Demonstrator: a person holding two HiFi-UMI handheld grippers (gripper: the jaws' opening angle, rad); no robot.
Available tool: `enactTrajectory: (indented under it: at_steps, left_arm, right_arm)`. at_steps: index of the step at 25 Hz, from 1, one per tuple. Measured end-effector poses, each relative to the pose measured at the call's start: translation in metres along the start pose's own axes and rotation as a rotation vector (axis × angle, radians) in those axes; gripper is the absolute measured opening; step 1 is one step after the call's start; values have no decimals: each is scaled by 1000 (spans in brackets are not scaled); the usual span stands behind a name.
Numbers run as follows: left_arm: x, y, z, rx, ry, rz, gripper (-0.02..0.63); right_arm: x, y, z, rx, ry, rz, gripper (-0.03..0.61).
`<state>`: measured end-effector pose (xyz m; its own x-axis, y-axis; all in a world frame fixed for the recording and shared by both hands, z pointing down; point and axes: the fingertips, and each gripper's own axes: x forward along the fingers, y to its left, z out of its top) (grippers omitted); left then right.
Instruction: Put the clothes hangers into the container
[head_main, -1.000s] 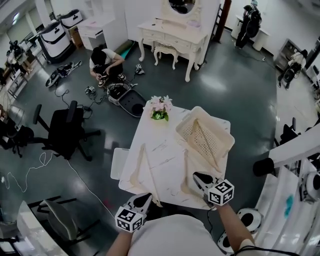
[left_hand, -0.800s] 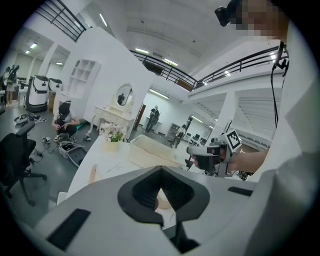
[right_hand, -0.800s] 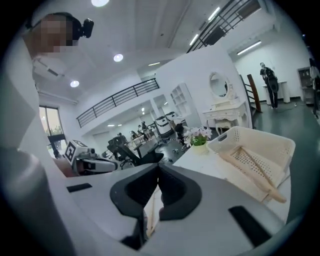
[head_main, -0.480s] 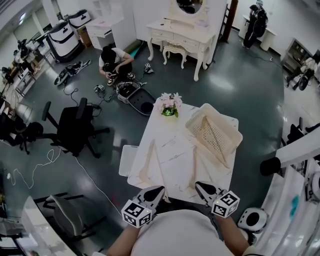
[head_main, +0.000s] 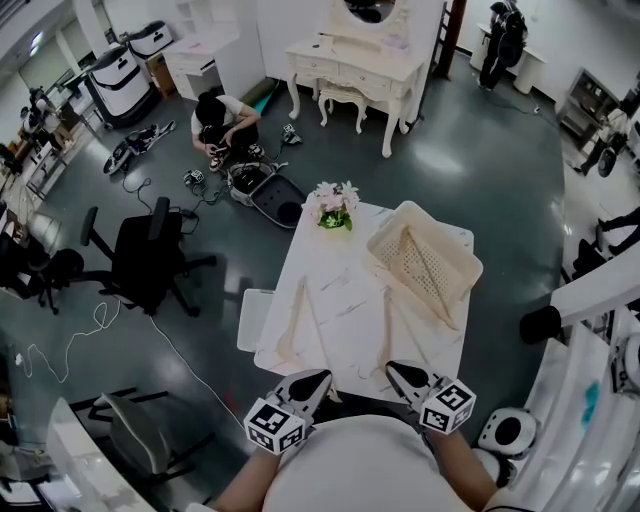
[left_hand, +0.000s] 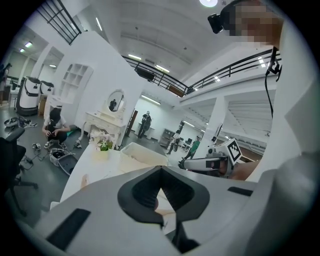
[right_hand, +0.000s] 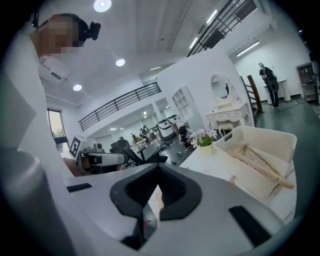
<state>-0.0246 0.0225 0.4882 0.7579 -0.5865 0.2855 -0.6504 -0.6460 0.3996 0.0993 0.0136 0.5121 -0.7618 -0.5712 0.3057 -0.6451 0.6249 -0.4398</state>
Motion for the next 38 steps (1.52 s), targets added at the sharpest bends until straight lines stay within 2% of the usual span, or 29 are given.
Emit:
enactTrajectory:
  at_steps: [5,9,18,21,28,38]
  left_arm:
    - [0,5,-5,-8,9,18,8]
    - [-1,9,-18,-25,45,32,8]
    - [-3,5,-58,-102,106,32,8]
    - [-3,1,-69,-120,130,38,8]
    - [-8,-9,-84,-116,175,60,8]
    - [-12,-11,-100,-149,222,99,8]
  right_arm:
    - [-1,-1,-2,-12,4,0,18]
    - [-7,-18,-14,-55,46,-48,18]
    - [-26,-80,-92,-146,296,-125,28]
    - [-29,-102,-124,-199,393,-149,91]
    - [-25,-145,-204,-282,609,-146,114]
    - [-20,-186,-276,-356,854,-133,144]
